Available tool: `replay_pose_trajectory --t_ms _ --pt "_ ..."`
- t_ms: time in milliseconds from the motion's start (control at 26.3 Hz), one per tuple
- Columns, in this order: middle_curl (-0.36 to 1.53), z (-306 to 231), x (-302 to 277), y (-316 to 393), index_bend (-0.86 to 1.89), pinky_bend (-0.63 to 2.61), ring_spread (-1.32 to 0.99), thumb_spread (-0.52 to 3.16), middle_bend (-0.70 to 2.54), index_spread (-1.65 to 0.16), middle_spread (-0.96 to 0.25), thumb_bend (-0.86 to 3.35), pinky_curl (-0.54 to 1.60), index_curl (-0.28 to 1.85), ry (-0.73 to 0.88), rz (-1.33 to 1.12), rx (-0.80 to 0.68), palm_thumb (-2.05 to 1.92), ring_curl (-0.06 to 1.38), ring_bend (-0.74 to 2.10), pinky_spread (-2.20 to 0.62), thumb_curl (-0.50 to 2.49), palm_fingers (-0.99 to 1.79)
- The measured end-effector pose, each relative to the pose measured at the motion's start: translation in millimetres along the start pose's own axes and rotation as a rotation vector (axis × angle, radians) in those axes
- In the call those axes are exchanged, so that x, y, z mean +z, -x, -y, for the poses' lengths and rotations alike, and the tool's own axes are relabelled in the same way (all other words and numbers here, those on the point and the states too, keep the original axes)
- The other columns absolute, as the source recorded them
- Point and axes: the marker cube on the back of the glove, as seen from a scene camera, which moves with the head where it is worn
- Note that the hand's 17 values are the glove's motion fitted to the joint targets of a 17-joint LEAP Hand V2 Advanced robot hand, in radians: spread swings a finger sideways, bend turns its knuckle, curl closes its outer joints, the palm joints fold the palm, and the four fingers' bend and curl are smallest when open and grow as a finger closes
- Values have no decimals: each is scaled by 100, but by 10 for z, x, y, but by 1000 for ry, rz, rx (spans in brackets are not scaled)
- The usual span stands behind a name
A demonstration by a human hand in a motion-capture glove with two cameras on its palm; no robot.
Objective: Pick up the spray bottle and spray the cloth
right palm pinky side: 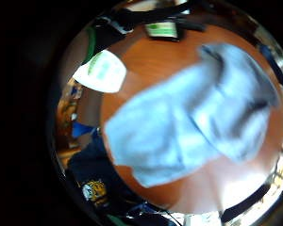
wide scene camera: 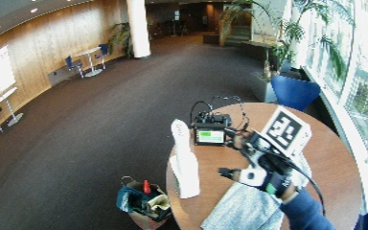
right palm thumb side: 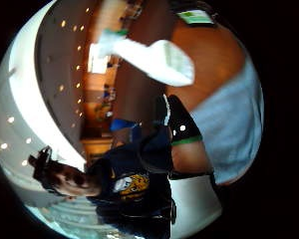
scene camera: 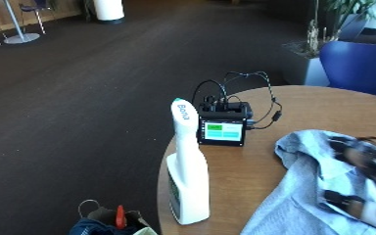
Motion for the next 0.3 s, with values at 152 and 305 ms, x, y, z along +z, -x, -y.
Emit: replay_pose_trajectory --t_ms 152,305 --pt "36 -934 -650 -537 23 58 0 108 47 -40 -2 -3 34 15 -79 -316 202 68 29 46 17 53 28" --pt "35 -1702 -1072 -1177 27 50 1 112 43 -39 -2 -1 31 19 -316 -495 477 71 27 43 20 52 38"
